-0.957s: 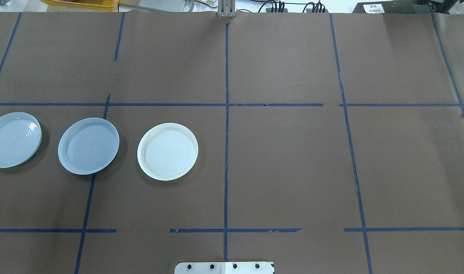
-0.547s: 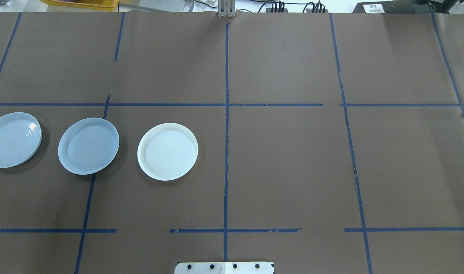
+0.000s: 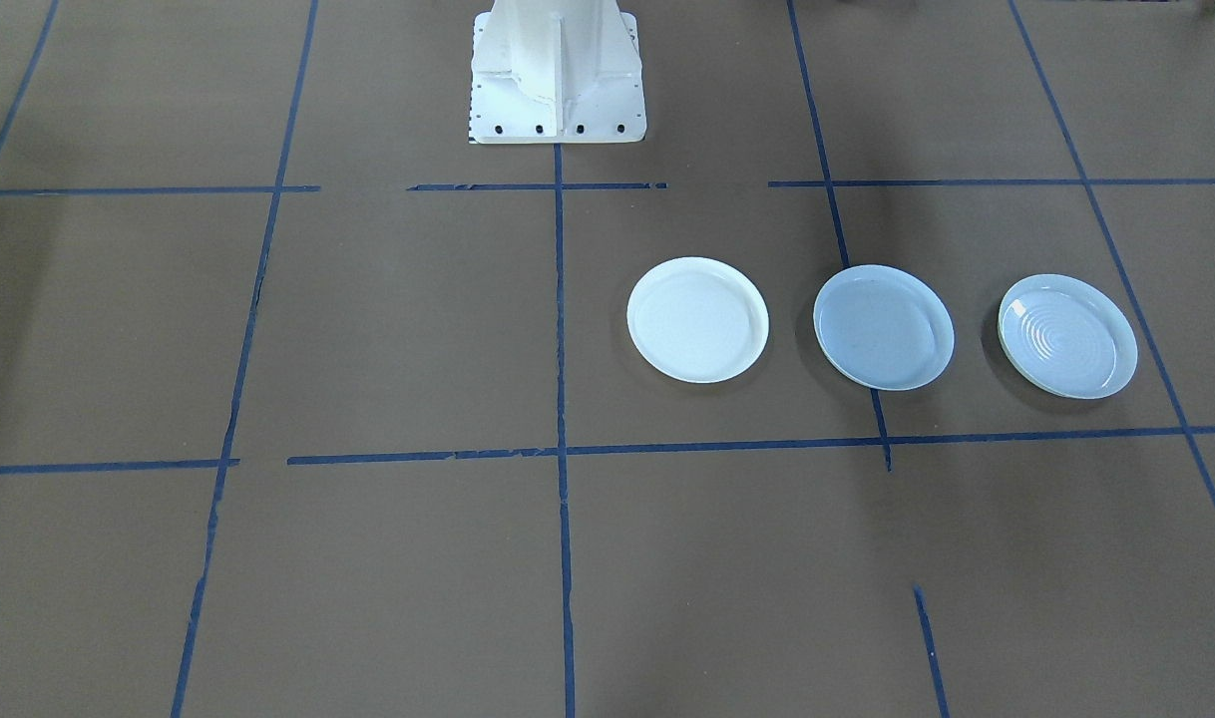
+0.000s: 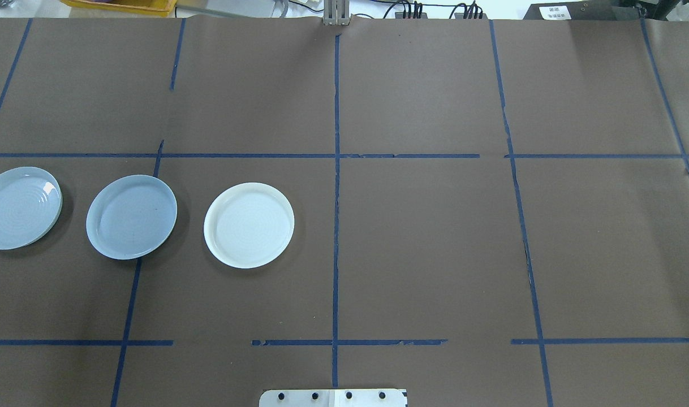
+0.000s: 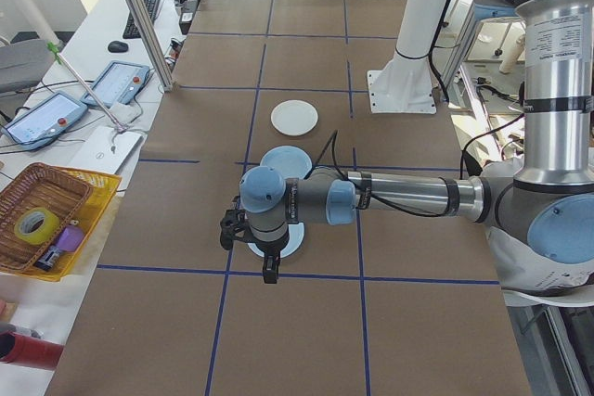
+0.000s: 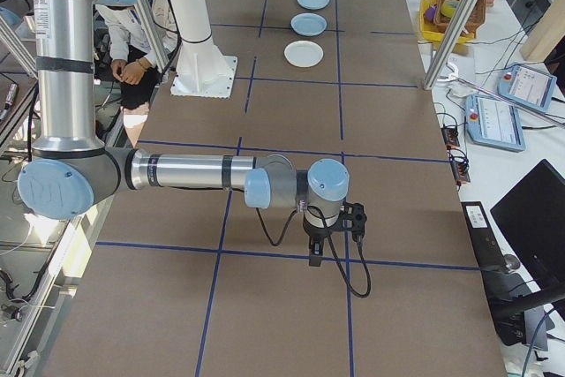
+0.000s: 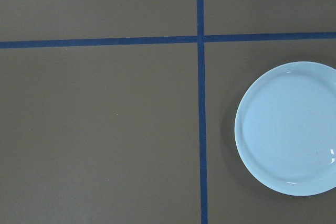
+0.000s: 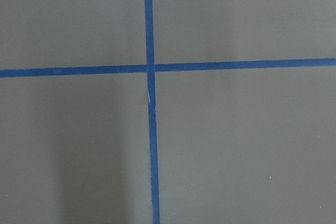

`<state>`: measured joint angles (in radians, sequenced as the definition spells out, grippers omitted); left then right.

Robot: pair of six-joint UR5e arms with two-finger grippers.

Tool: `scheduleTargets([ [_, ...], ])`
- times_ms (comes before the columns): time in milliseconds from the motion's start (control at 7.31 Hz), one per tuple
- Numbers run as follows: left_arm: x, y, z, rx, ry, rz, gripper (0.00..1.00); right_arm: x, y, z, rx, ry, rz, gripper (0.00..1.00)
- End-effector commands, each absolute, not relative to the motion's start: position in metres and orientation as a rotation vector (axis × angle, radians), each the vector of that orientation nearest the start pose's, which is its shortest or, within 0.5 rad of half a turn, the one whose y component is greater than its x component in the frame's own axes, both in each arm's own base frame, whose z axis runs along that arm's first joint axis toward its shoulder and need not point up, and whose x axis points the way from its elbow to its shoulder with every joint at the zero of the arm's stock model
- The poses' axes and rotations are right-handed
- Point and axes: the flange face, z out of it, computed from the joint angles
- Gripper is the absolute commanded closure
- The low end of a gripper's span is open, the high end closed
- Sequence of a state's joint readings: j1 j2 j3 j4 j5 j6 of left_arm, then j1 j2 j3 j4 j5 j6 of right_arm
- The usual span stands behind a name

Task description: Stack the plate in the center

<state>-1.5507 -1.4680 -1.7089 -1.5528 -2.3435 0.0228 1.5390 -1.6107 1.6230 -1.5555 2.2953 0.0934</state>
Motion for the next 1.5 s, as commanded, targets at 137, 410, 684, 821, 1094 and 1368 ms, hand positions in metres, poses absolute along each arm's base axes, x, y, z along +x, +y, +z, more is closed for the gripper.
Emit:
scheduleTargets([
  [137, -0.002, -0.463, 0.689, 0.063, 0.793, 0.019, 0.0, 0.052, -0.479, 0.654, -0.019, -0.726, 0.049, 0.0],
  [410, 0.046, -0.46, 0.713, 0.069, 0.829, -0.015, 0.0, 0.052, -0.479, 0.654, -0.019, -0.726, 0.049, 0.0],
  [684, 0.083, -0.453, 0.724, 0.044, 0.859, -0.045, 0.0, 0.052, -0.479, 0.654, -0.019, -0.726, 0.047, 0.0],
  [821, 0.095, -0.451, 0.723, 0.031, 0.865, -0.045, 0.0, 0.052, -0.479, 0.654, -0.019, -0.726, 0.049, 0.0],
  [1094, 0.108, -0.451, 0.722, 0.019, 0.868, -0.024, 0.01, 0.052, -0.479, 0.654, -0.019, -0.726, 0.047, 0.0],
  [1368, 0.115, -0.459, 0.724, 0.013, 0.867, -0.02, 0.02, 0.052, -0.479, 0.654, -0.019, -0.726, 0.049, 0.0],
])
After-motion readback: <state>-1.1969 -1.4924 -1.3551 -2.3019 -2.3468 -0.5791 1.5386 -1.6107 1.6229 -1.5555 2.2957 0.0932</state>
